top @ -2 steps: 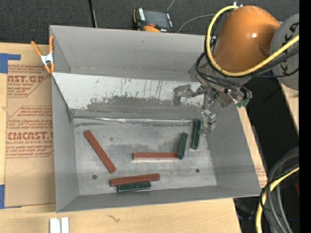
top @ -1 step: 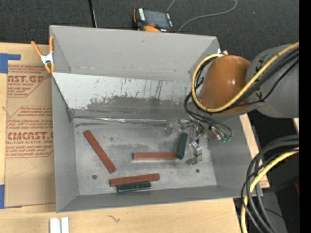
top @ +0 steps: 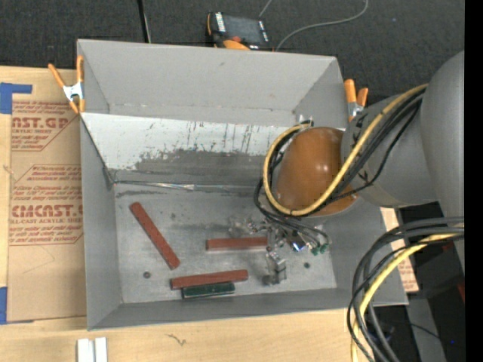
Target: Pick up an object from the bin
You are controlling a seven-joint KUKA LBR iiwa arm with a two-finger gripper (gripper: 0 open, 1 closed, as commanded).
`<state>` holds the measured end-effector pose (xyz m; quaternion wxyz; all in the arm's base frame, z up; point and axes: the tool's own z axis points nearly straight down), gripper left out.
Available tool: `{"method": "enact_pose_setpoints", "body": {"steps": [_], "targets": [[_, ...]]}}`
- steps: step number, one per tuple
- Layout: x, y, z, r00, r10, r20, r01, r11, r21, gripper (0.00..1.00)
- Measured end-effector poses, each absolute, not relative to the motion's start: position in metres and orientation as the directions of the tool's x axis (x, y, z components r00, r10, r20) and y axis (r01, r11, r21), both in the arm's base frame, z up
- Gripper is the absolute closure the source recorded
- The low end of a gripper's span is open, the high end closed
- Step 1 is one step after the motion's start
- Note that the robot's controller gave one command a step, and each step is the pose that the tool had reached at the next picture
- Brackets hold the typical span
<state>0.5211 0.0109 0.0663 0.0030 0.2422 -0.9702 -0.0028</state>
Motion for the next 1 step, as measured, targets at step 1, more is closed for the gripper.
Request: {"method": "enact_pose_setpoints", "body": {"steps": [1], "targets": [[0.5248, 0.0083, 0.0705, -0.884, -0.467, -0.003, -0.467, 0.884, 0.000, 1.00]]}}
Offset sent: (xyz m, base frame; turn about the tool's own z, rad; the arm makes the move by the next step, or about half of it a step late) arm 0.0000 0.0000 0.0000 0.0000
